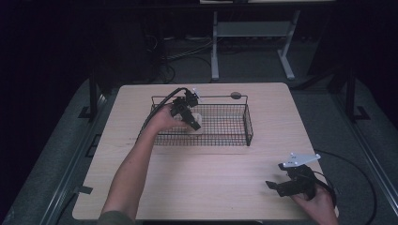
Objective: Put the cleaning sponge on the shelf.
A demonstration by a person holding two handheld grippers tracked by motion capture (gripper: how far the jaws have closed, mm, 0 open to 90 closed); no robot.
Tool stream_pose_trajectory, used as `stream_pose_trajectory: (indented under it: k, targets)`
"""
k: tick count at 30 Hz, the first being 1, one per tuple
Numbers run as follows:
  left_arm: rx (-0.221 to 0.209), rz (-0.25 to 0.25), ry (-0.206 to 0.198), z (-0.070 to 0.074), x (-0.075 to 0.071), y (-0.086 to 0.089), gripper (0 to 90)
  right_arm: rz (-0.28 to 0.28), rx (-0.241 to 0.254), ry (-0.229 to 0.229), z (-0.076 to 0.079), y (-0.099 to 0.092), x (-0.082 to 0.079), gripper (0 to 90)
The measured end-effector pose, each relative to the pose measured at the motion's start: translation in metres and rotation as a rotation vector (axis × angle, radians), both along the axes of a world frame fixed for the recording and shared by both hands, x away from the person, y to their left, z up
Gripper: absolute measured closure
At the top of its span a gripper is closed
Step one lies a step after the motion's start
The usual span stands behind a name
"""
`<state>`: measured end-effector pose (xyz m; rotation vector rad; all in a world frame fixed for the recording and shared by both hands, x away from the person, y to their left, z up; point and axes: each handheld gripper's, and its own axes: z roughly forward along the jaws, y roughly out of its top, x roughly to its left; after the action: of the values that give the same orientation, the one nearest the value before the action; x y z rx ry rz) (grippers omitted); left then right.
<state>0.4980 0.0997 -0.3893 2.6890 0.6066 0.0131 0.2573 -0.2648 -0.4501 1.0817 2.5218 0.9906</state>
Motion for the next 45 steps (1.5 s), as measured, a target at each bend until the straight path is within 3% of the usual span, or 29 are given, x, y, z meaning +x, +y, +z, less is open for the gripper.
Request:
stream_pose_trajectory:
  k: [18,29,45]
  targets:
    - [-0.003,-0.022,-0.052,0.019,-0.009,0.005,19.6,0.002,-0.006,0.006,0.0,0.001,0.001,15.4]
    - [-0.009,-0.014,-0.057,0.025,-0.013,0.01,19.7,0.002,-0.01,0.005,0.0,0.002,0.002,15.3]
    - [-0.027,-0.043,-0.096,0.043,-0.033,0.011,20.6,0.002,-0.012,0.003,0.001,0.004,0.002,15.1]
